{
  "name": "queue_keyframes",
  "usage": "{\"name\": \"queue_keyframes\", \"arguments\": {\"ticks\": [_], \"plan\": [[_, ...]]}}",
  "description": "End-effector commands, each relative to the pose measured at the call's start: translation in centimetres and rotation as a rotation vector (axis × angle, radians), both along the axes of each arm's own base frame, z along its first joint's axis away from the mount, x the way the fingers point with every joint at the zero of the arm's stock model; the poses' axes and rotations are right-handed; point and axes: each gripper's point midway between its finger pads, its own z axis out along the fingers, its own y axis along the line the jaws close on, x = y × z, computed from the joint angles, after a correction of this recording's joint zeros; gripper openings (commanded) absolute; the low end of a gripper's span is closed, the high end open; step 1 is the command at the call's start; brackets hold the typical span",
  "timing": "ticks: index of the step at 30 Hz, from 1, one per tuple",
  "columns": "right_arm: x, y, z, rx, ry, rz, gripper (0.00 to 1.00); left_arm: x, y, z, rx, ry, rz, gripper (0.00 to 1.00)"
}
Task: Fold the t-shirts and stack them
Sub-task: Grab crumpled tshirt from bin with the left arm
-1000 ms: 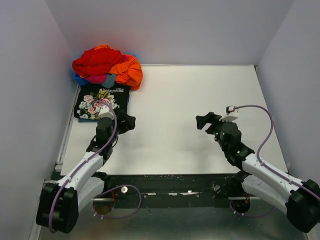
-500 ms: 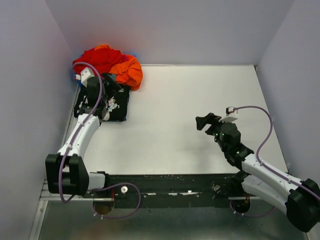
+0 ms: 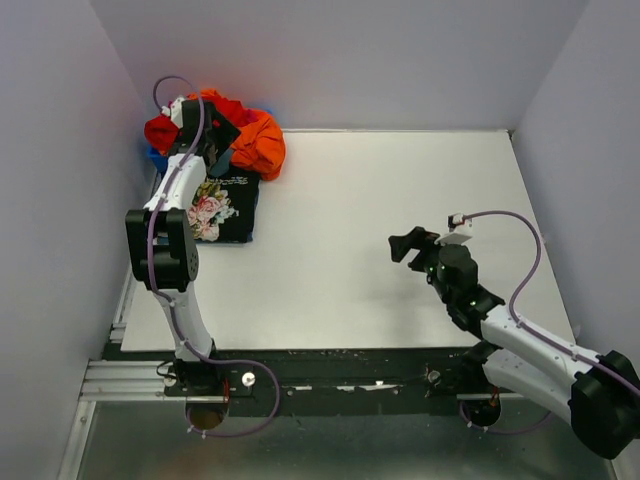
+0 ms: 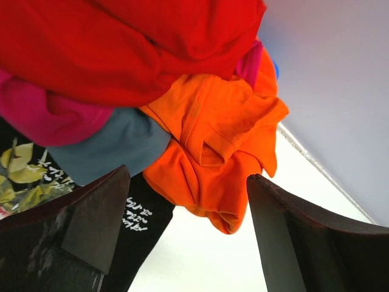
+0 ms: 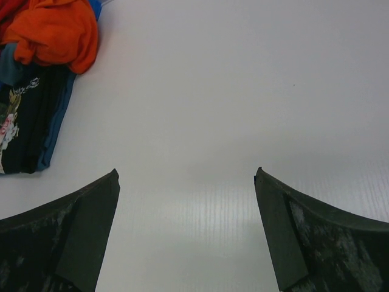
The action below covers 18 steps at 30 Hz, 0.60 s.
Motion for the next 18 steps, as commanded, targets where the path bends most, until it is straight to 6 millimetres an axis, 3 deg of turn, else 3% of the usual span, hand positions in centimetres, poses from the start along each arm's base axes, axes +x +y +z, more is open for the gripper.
{"name": "queue_keyframes", "arguments": {"ticks": [1,12,15,18], "plan": [[0.4,0.4,0.7,0.024,-0.016,0.004,1.00,0.7,-3.9,-2.5,-0.060,0.083,-0.084,0.91],[0.5,0.1,0.7,0.012,-0.016,-0.011,1.00,3.8,-10.2,-6.2,-0.090,0.160,-0.156,0.82],[0.5,0.2,0.7,0.010,-0.015,-0.009,1.00,4.2,-10.9,-6.5,-0.107,0.149,-0.175,0.62],[0.6,0.0,0.7,0.008,-0.015,-0.017,1.00,4.3,-10.6,-5.1,-0.079,0.117,-0.181,0.22]]}}
